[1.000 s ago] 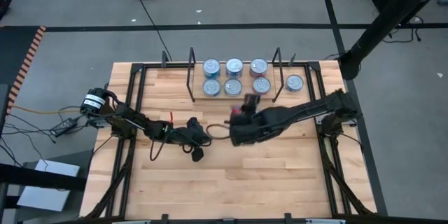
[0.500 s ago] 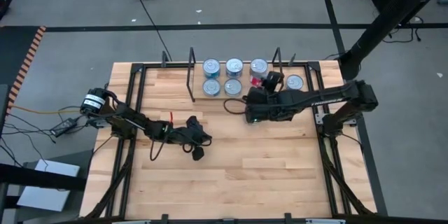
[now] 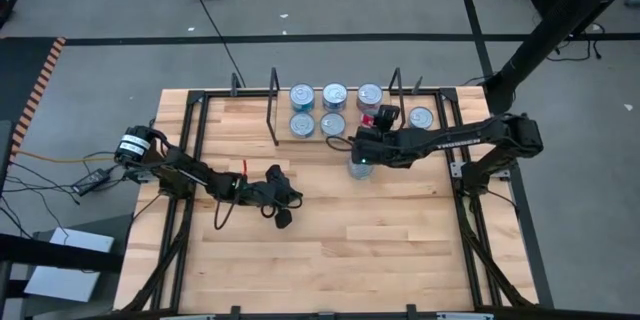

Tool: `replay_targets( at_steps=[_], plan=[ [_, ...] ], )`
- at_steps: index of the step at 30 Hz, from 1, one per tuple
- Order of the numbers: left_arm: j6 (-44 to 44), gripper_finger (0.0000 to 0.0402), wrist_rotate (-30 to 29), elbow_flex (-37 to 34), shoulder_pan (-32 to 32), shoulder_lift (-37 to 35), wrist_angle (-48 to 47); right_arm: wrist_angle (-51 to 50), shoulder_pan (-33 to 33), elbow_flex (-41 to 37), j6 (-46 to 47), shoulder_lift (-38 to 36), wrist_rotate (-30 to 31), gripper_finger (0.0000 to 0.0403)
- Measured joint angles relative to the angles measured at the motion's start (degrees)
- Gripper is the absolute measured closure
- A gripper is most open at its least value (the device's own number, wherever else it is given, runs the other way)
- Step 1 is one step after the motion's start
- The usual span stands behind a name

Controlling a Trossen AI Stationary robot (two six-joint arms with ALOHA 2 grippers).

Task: Stack canned seafood by type on shelf
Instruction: Stack the red tuna can on top of the red tuna can on the shelf

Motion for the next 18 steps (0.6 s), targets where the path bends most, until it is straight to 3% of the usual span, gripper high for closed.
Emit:
replay_targets(
  at_steps=[18],
  plan=[
    [0.0, 0.0398, -0.1, 0.0, 0.0, 0.0, 0.0, 7.2, -4.8, -3.2, -6.2, 0.1, -2.4, 0.0253]
  ],
)
